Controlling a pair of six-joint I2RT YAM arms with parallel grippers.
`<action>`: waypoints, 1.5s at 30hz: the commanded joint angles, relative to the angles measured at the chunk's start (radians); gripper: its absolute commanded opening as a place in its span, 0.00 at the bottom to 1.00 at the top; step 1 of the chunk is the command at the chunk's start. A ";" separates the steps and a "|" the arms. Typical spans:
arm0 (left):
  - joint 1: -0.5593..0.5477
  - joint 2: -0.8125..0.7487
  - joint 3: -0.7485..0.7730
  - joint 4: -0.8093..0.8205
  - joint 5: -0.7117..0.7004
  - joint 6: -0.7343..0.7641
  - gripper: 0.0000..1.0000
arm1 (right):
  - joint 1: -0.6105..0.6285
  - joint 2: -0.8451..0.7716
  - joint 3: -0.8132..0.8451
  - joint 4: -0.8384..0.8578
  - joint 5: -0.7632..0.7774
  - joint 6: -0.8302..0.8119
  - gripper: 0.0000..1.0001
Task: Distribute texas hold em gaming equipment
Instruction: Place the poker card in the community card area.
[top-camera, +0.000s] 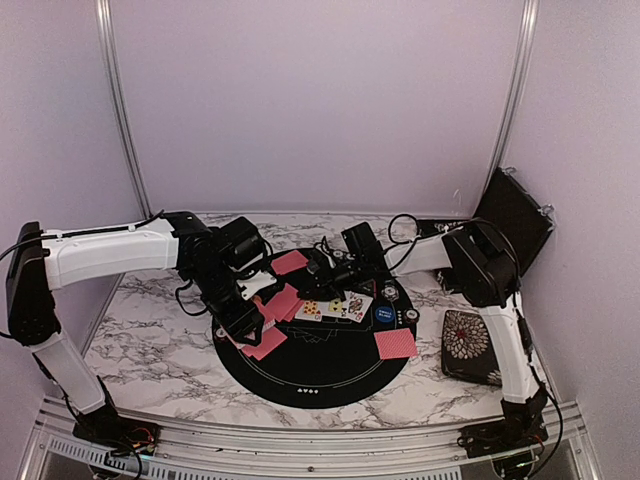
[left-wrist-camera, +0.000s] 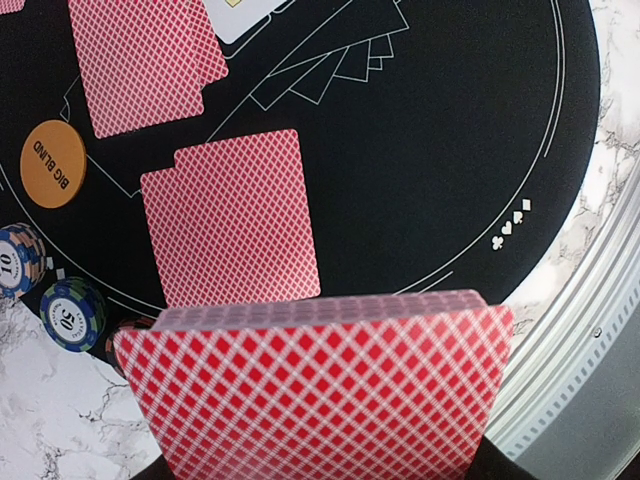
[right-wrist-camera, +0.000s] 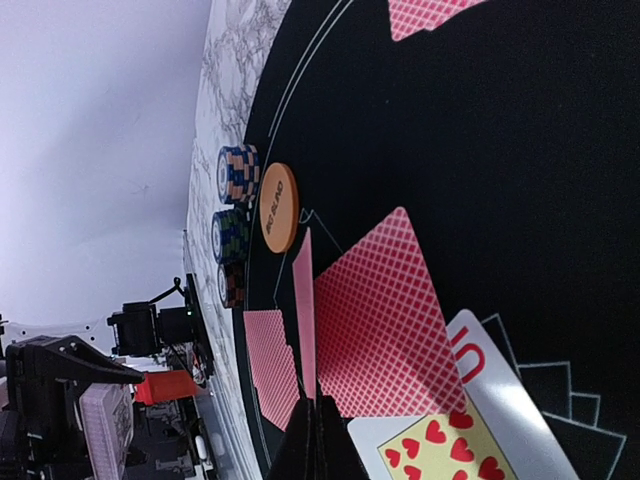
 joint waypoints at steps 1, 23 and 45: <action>0.005 -0.030 -0.009 0.005 0.002 -0.001 0.55 | 0.007 0.036 0.068 -0.078 0.032 -0.048 0.00; 0.006 -0.030 -0.010 0.007 0.003 -0.003 0.55 | 0.031 0.124 0.274 -0.271 0.135 -0.154 0.00; 0.006 -0.031 -0.012 0.005 0.003 -0.004 0.55 | 0.064 0.167 0.425 -0.421 0.237 -0.250 0.03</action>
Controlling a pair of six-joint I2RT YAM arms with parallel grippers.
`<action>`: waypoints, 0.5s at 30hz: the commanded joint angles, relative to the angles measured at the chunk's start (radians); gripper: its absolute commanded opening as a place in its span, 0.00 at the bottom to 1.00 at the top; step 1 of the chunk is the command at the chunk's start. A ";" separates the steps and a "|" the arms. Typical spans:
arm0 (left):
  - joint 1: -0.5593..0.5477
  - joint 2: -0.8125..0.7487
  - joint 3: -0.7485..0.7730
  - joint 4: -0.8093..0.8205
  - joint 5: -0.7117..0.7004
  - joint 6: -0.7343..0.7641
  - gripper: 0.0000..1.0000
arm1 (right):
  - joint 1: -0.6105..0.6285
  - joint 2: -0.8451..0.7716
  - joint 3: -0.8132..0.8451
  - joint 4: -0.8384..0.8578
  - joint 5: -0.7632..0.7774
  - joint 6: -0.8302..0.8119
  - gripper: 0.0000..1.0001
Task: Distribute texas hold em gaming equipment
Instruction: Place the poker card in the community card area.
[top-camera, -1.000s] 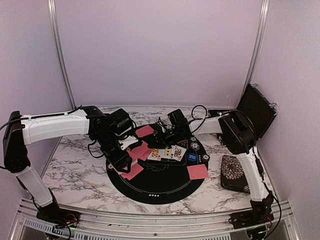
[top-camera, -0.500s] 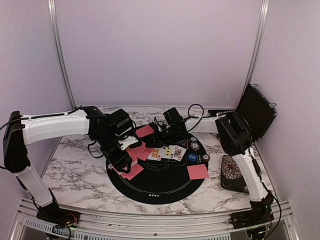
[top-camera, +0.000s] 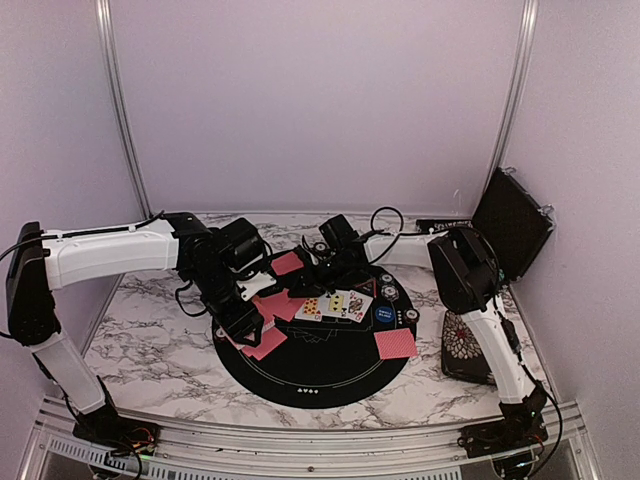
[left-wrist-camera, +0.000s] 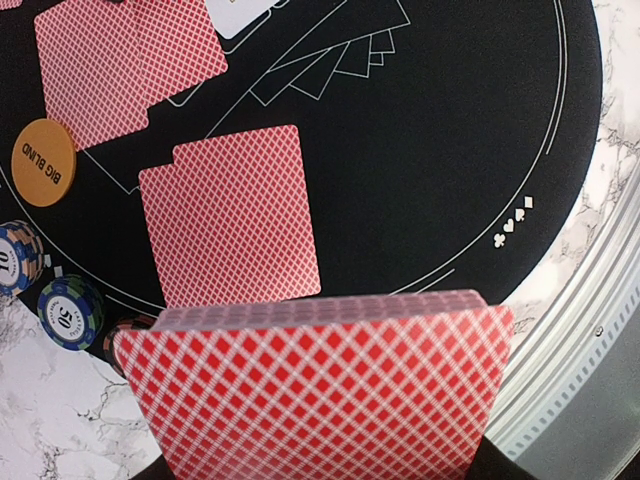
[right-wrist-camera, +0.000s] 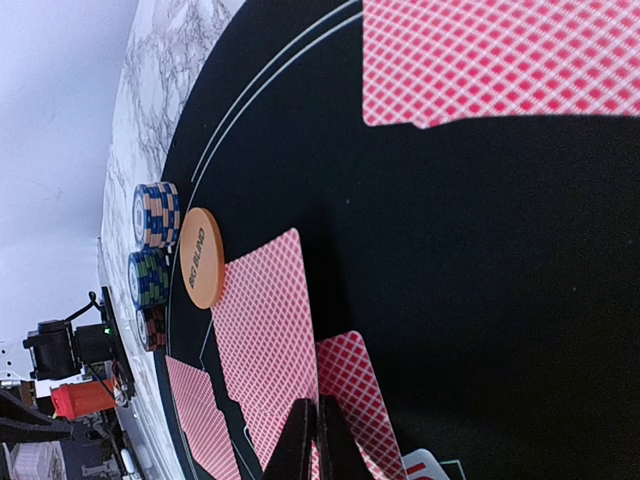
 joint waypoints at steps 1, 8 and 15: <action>0.006 -0.031 -0.007 0.006 0.002 -0.003 0.55 | 0.009 0.012 0.063 -0.030 0.054 -0.023 0.04; 0.005 -0.031 -0.009 0.007 0.002 -0.002 0.55 | 0.019 0.018 0.102 -0.059 0.077 -0.040 0.20; 0.006 -0.032 -0.009 0.007 0.004 -0.004 0.55 | 0.028 0.006 0.115 -0.103 0.153 -0.071 0.23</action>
